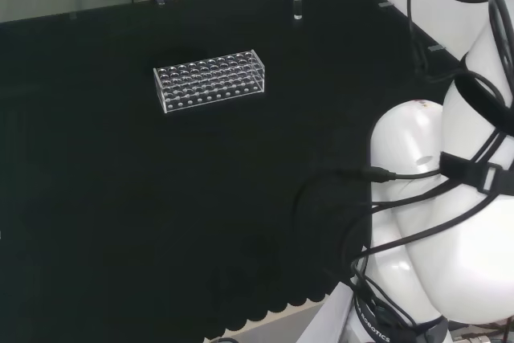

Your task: Shake the test tube.

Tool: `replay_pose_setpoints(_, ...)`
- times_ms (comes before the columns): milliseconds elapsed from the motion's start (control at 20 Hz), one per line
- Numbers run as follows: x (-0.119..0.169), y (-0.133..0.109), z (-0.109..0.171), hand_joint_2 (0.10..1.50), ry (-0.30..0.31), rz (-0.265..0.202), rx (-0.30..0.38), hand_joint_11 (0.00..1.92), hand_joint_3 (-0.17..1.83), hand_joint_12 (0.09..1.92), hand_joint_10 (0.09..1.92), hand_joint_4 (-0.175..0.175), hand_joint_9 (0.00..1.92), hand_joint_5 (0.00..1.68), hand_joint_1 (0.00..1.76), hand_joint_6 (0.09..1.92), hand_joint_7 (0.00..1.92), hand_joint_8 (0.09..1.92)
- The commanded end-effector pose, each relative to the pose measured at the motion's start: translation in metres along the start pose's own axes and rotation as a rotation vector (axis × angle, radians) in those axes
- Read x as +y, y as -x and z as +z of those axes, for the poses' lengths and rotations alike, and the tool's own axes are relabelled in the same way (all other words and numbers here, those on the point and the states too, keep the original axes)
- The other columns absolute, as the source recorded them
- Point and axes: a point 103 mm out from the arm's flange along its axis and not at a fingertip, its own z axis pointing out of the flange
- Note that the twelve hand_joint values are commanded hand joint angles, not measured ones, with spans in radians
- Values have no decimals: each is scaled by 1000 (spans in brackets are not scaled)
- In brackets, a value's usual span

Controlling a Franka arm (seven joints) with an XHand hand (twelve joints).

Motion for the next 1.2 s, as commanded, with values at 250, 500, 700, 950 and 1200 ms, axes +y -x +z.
replay_pose_setpoints(250, -5, 12, -10, 752, 19, 36, -9, 1275, 435, 874, 439, -175, 1672, 1398, 1329, 87, 1414, 598)
replay_pose_setpoints(500, -9, -33, 1, 752, -4, -62, 19, 1275, 435, 874, 441, -175, 1671, 1398, 1329, 87, 1414, 598)
replay_pose_setpoints(700, -13, -74, 8, 752, -20, -140, 41, 1275, 435, 874, 442, -175, 1670, 1398, 1329, 87, 1414, 598)
replay_pose_setpoints(950, -19, -117, 15, 752, -37, -212, 71, 1276, 434, 875, 443, -175, 1670, 1398, 1329, 87, 1414, 597)
replay_pose_setpoints(1200, -24, -147, 19, 752, -59, -267, 118, 1276, 434, 875, 445, -175, 1669, 1398, 1329, 87, 1415, 596)
